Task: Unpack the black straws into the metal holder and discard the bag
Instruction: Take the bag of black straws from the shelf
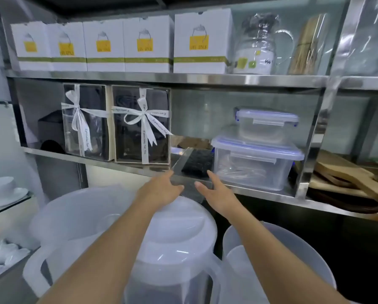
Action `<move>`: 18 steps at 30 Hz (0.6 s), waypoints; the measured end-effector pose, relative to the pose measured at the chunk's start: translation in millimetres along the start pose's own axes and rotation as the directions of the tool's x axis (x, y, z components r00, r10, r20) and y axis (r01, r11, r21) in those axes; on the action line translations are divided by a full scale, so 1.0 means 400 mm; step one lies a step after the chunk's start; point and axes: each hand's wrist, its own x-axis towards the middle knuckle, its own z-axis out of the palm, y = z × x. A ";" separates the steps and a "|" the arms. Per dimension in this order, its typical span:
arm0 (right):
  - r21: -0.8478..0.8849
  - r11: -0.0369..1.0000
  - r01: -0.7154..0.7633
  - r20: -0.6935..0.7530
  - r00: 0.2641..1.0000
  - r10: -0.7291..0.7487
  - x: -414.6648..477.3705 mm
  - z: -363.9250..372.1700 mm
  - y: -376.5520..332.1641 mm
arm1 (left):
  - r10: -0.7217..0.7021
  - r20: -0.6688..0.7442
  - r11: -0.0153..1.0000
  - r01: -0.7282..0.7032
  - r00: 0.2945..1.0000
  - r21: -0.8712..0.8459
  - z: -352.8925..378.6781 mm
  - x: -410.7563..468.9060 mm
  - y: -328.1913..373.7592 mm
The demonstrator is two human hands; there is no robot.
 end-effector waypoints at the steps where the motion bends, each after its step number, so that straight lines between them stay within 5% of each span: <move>1: 0.070 0.997 -0.023 0.023 0.999 0.022 0.002 0.001 -0.001 | -0.004 0.016 0.998 0.005 1.000 -0.055 -0.002 0.004 -0.001; 8: 0.355 0.927 -0.121 0.035 0.993 0.117 -0.012 -0.021 0.001 | -0.004 -0.116 0.970 -0.024 0.993 -0.244 -0.027 -0.002 -0.008; 13: 0.545 0.837 -0.055 -0.052 0.994 0.099 -0.053 -0.067 -0.046 | -0.041 -0.235 0.825 -0.100 0.971 -0.556 -0.058 -0.020 -0.005; 18: 0.634 0.773 -0.010 -0.115 0.988 0.107 -0.105 -0.112 -0.100 | 0.120 -0.164 0.726 -0.199 0.979 -0.658 -0.074 -0.050 -0.025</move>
